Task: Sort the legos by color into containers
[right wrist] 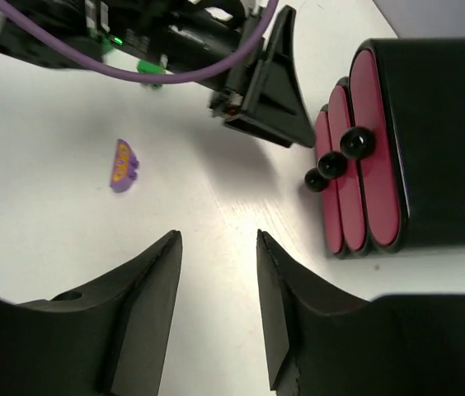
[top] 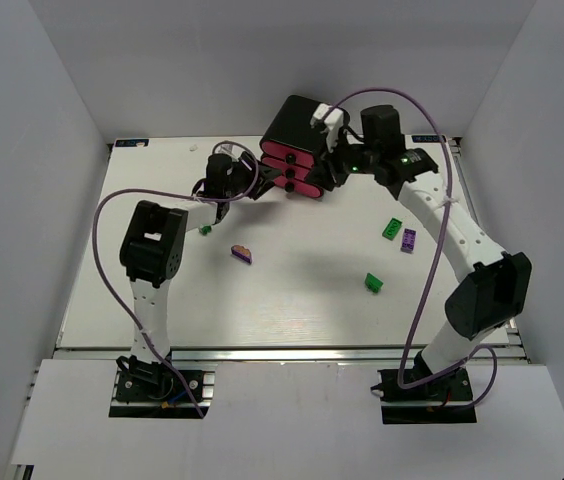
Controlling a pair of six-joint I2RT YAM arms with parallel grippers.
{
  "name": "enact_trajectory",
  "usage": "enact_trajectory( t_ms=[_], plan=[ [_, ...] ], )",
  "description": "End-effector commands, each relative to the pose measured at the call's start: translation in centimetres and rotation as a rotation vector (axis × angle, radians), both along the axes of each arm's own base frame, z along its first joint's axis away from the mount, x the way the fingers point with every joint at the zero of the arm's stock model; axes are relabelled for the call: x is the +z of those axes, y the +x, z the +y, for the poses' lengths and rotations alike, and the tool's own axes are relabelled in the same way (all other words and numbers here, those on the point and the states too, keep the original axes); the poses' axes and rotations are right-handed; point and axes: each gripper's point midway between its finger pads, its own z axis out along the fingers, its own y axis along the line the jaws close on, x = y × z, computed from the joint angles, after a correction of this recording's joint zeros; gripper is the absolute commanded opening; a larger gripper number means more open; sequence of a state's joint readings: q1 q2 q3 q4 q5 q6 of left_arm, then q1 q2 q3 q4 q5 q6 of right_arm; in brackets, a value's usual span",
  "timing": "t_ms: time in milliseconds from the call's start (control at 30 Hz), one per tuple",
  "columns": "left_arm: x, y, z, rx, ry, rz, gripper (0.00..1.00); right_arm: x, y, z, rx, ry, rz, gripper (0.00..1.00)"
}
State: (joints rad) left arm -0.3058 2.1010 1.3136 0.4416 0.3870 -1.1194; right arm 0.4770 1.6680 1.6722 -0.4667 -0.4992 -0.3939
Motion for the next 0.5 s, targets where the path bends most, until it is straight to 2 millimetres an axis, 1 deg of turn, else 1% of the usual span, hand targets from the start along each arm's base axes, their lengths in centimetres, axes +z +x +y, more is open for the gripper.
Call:
enact_trajectory(
  t_ms=[0,33,67,100,133,167,200,233,367,400,467],
  plan=[
    [2.7,1.8,-1.9,-0.031,-0.086,-0.049,0.63,0.8,-1.0,-1.1,0.011,0.12,0.119,0.46],
    [4.0,2.8,-2.2,-0.033,-0.095,-0.073,0.64,1.3,-0.9,-1.4,0.01,0.134,0.114,0.46],
    [3.7,3.1,-2.4,-0.034,-0.092,-0.063,0.65,1.3,-0.3,-2.3,-0.012,0.139,0.114,0.46],
    [2.8,3.1,-3.0,-0.048,-0.087,-0.041,0.65,1.3,-0.1,-2.5,-0.021,0.147,0.122,0.47],
    [3.2,3.5,-3.2,-0.047,-0.089,-0.051,0.66,1.3,0.1,-2.7,-0.025,0.152,0.127,0.47],
    [3.1,3.7,-3.2,-0.046,-0.087,-0.047,0.65,1.3,0.6,-3.4,-0.041,0.158,0.129,0.47],
    [2.6,3.9,-3.3,-0.045,-0.085,-0.04,0.65,1.3,0.7,-3.5,-0.04,0.164,0.137,0.47],
    [2.7,3.7,-3.8,-0.055,-0.089,-0.037,0.65,1.3,1.0,-4.1,-0.053,0.17,0.135,0.47],
    [2.3,3.9,-4.0,-0.058,-0.106,-0.028,0.61,1.1,1.5,-4.9,-0.07,0.183,0.138,0.48],
    [2.2,3.5,-4.6,-0.074,-0.108,-0.023,0.61,1.1,1.6,-5.1,-0.072,0.187,0.14,0.48],
    [1.8,3.3,-4.6,-0.079,-0.105,-0.013,0.58,1.0,1.9,-5.6,-0.086,0.189,0.14,0.48]
  ],
)
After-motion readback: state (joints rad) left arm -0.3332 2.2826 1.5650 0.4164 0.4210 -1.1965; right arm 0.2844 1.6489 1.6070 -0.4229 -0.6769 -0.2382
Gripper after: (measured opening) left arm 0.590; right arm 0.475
